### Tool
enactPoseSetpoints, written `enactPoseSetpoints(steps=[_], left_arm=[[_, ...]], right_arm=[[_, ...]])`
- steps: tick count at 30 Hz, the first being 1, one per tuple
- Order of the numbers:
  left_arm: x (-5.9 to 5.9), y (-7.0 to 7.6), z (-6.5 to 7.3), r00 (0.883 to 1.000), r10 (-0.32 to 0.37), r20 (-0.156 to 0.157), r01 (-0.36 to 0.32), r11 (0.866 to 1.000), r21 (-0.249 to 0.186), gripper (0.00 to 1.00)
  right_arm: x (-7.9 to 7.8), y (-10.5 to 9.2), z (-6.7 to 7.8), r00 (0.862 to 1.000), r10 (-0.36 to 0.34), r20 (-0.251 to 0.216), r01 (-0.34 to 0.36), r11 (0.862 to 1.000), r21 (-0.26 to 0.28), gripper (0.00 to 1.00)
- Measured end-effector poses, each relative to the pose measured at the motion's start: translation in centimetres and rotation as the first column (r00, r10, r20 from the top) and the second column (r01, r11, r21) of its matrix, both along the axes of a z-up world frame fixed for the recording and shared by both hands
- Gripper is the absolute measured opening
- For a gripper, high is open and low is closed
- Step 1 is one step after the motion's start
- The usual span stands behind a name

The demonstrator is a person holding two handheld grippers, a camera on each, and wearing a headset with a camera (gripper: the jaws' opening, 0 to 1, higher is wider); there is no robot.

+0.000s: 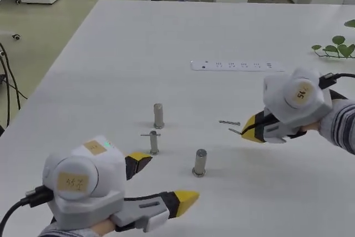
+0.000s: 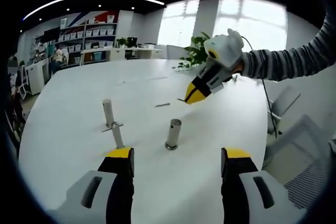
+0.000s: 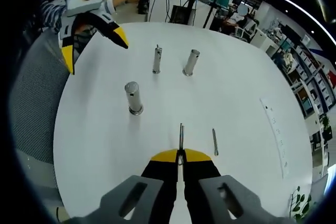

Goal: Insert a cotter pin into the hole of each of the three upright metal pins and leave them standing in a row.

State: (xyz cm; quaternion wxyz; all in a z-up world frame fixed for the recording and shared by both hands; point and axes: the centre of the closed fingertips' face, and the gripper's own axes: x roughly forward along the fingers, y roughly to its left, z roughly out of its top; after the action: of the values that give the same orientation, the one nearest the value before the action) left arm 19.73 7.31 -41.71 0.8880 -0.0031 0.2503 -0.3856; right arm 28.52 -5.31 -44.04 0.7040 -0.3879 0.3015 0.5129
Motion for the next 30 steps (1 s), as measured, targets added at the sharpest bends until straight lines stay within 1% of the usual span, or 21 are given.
enactPoseSetpoints(steps=[4,6,8,9,10,13,16,18,25,30], left_arm=[[-0.2,-0.7,0.3,1.0,-0.017,-0.006,0.017,1.0,-0.014,0.63],[-0.2,-0.9,0.4,1.0,-0.023,-0.009,0.022,1.0,-0.021,0.62],[-0.3,-1.3,0.6,1.0,-0.027,-0.013,0.026,0.999,-0.035,0.6],[-0.3,-1.5,0.7,0.999,-0.027,-0.018,0.026,0.999,-0.046,0.59],[-0.4,-1.6,0.7,0.999,-0.028,-0.022,0.027,0.998,-0.053,0.57],[-0.6,-2.1,0.6,0.998,-0.034,-0.054,0.029,0.997,-0.077,0.51],[-0.7,-2.3,0.6,0.998,-0.032,-0.061,0.026,0.996,-0.091,0.49],[-0.8,-2.5,0.7,0.997,-0.028,-0.071,0.021,0.995,-0.1,0.48],[-0.8,-3.1,1.2,0.994,-0.022,-0.104,0.006,0.988,-0.153,0.4],[-0.8,-3.3,1.4,0.99,-0.012,-0.14,-0.017,0.979,-0.202,0.35]], right_arm=[[-1.2,0.5,0.2,0.999,0.047,0.02,-0.046,0.999,-0.004,0.0],[-1.5,0.6,0.3,0.998,0.062,0.025,-0.062,0.998,0.001,0.0],[-2.0,0.8,0.3,0.997,0.075,0.021,-0.075,0.997,0.005,0.0],[-2.2,1.0,0.4,0.996,0.08,0.033,-0.08,0.997,0.004,0.0],[-2.4,1.1,0.4,0.996,0.087,0.034,-0.087,0.996,0.005,0.0],[-3.1,1.5,0.4,0.994,0.103,0.039,-0.104,0.995,0.014,0.0],[-3.8,2.0,0.4,0.991,0.126,0.052,-0.127,0.992,0.016,0.0],[-4.3,2.4,0.4,0.987,0.146,0.062,-0.147,0.989,0.015,0.0],[-6.0,3.9,0.7,0.974,0.21,0.08,-0.212,0.977,0.019,0.0],[-7.3,5.1,1.3,0.962,0.256,0.094,-0.259,0.965,0.026,0.0]])
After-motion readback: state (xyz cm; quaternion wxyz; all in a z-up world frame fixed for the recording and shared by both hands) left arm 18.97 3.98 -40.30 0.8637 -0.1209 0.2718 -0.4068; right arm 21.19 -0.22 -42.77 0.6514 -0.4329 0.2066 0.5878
